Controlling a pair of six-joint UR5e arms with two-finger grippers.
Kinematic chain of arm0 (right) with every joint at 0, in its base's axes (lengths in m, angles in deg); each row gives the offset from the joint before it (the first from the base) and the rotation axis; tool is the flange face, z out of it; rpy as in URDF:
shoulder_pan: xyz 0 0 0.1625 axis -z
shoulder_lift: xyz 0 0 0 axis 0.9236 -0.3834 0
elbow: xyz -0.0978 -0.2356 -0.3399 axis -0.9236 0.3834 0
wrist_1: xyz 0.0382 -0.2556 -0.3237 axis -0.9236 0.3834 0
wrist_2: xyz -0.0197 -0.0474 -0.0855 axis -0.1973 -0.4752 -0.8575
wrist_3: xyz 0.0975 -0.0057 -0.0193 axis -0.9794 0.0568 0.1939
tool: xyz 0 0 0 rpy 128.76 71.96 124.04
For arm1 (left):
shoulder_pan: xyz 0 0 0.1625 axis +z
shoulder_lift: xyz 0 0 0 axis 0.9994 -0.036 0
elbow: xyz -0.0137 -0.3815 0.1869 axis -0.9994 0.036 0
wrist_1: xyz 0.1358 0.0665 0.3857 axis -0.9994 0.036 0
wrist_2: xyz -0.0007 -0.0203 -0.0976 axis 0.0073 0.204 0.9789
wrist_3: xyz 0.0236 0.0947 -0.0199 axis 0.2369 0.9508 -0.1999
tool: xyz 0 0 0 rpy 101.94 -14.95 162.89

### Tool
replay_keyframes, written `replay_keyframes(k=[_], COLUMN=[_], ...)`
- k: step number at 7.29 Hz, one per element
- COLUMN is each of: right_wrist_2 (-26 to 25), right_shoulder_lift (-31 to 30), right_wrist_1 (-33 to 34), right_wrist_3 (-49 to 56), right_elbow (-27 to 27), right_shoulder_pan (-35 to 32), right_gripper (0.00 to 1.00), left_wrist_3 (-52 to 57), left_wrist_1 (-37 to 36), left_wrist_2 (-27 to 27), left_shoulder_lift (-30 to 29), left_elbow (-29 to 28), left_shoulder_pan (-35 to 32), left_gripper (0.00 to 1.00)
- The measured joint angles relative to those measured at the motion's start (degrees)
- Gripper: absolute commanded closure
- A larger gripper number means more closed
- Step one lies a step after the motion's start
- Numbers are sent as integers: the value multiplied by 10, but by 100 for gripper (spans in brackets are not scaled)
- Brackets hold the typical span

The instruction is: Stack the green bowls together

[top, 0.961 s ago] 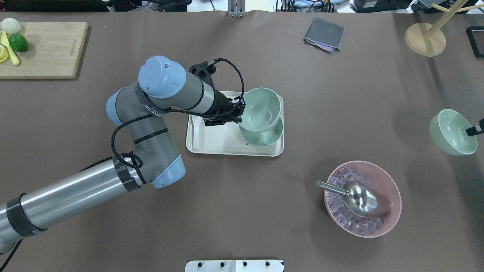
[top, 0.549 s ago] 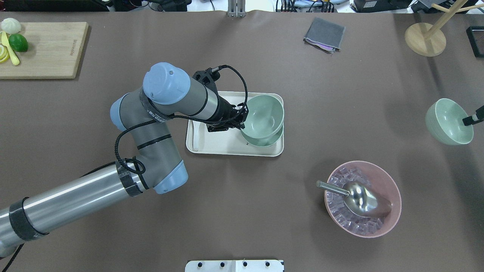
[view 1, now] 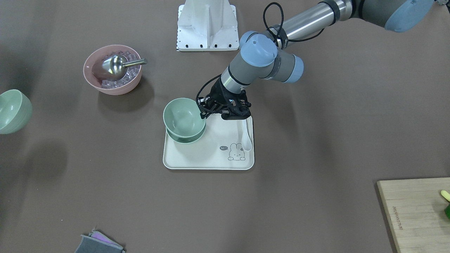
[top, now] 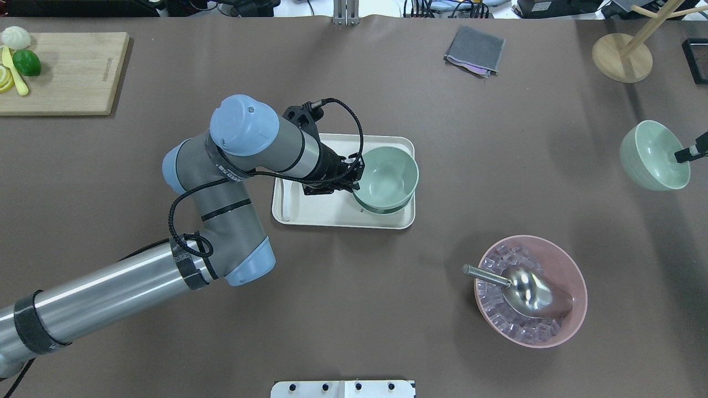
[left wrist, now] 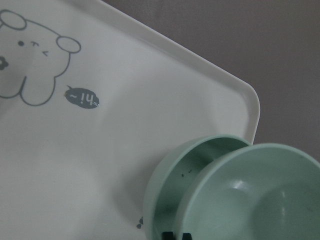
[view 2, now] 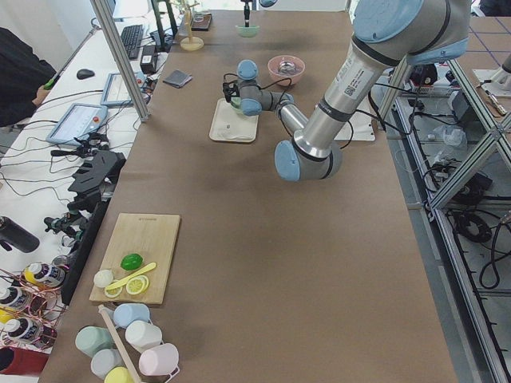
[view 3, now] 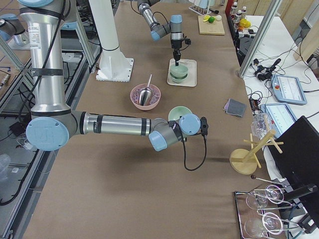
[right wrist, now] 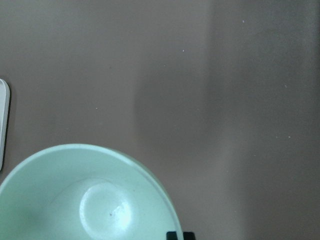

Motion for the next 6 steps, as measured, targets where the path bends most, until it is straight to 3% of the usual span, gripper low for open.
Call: replay_keyframes(k=[3,6], right_wrist_2=[5,40], right_shoulder_lift=[11,81], right_wrist_1=[0,0], right_wrist_3=[-6,-80], right_elbow=[-3,-8], right_shoulder_pan=[-1,2], right_gripper=[100,100], left_wrist_3=[-4,0], left_wrist_1=[41,45], left_wrist_2=[-15,5], left_shoulder_lift=[4,14], left_elbow=[-6,5], left_shoulder_pan=[-10,-58], left_gripper=[2,2])
